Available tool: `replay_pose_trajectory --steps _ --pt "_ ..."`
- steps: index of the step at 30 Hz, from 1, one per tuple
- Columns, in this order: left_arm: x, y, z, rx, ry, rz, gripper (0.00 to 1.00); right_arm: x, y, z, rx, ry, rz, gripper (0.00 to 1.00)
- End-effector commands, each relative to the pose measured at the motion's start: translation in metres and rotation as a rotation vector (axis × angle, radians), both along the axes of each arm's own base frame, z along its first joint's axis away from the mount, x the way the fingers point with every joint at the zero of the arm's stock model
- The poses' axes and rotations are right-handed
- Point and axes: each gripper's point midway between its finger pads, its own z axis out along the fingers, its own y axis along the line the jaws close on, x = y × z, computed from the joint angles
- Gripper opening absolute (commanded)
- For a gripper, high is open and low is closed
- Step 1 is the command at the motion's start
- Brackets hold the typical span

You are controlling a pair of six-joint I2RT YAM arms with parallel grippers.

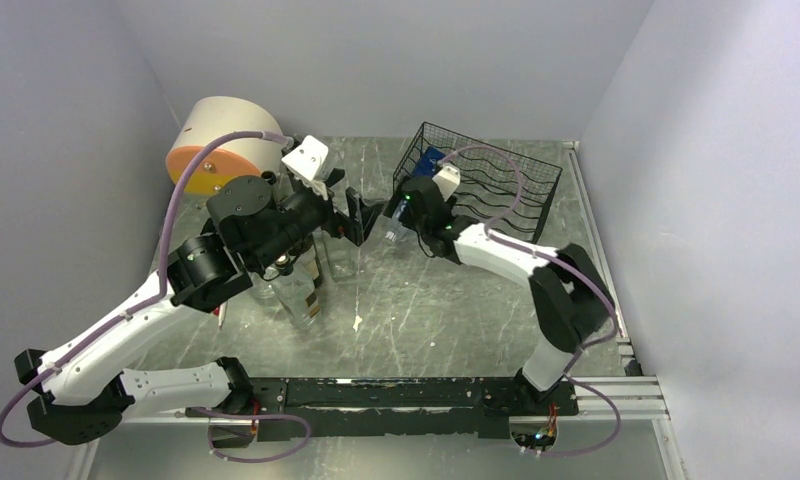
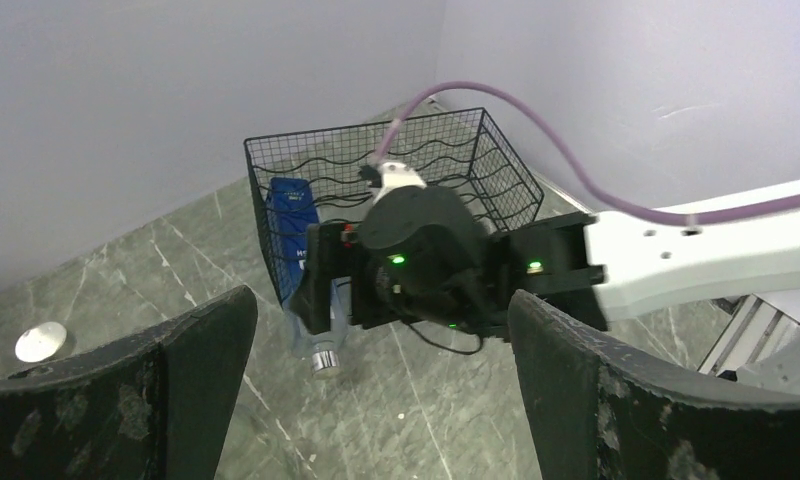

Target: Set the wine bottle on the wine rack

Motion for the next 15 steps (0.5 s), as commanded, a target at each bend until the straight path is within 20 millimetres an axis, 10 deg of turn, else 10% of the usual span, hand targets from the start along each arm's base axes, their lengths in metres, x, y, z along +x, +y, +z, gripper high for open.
replay_pose_trajectory --steps 1,15 --pt "-0.004 0.016 0.017 -0.053 0.014 0.046 1.00 -0.028 0.005 0.039 0.027 -0.069 0.185 0.90" --pt "0.002 0.050 0.025 -0.161 -0.006 0.194 1.00 -0.114 0.034 0.127 -0.007 -0.314 0.804 0.85"
